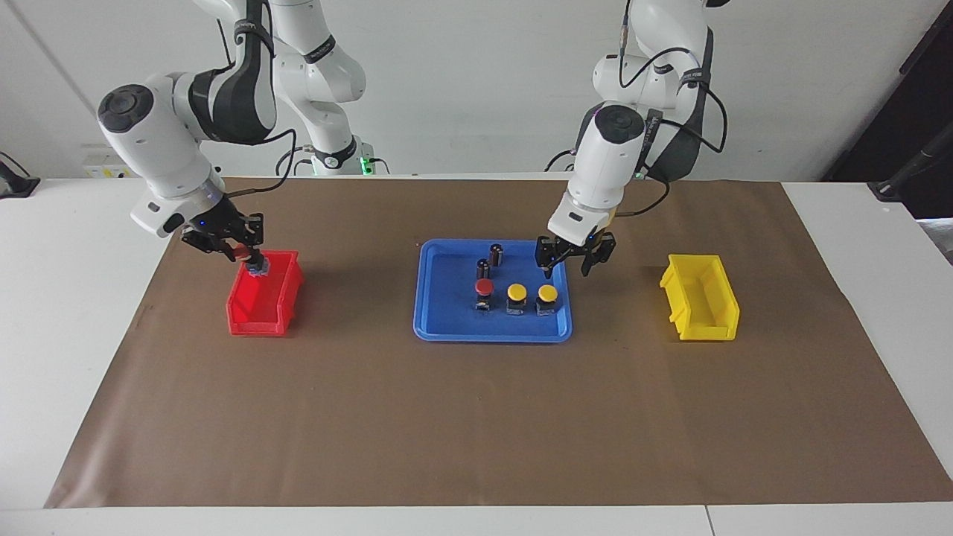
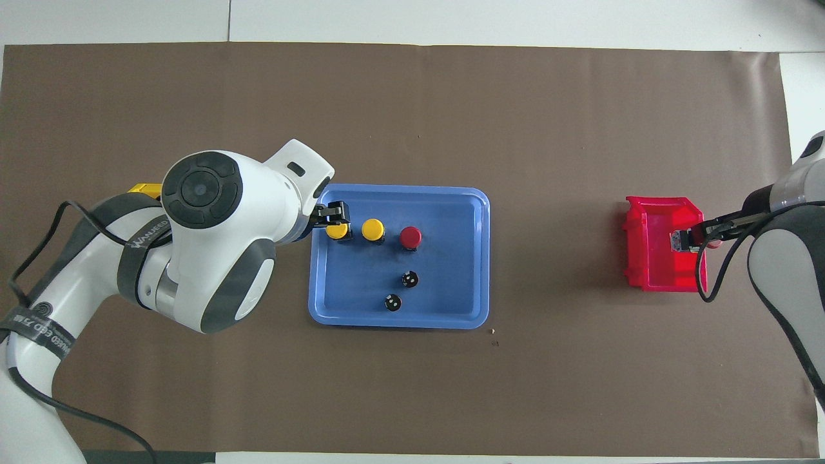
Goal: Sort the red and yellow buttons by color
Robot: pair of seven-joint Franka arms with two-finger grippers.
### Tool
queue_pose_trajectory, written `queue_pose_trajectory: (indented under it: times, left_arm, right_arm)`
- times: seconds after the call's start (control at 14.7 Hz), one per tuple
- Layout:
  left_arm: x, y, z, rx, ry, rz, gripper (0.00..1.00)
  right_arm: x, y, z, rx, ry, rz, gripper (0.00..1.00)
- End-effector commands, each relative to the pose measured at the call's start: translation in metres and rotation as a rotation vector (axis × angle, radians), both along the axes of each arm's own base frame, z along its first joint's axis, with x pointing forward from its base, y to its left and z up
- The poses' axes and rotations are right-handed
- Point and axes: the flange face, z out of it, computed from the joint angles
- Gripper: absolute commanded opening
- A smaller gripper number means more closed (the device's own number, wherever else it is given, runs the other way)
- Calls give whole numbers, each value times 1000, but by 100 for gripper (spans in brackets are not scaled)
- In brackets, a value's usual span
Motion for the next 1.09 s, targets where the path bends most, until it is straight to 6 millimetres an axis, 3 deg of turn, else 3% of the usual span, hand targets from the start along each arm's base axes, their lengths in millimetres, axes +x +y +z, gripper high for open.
queue_pose_trajectory:
  times: [0.0,0.41,0.82,0.95,1.02]
  left_arm:
    - [5,-10,-19,-18,-8,39,77]
    - [-6,-17,-39,0,22,22,77]
    - [-9,-16,-51,13,40,18,77]
    - [-11,-18,-50,12,41,17,63]
    - [-11,-18,-51,11,40,24,54]
  right_arm:
    - [-23,-12,-9,-22,-38,23,9]
    - [-39,-9,-64,-23,-71,23,9]
    - [-47,-12,-89,-22,-69,23,11]
    - [-47,-11,-89,-21,-68,20,19]
    - [-47,-11,-89,-21,-68,22,34]
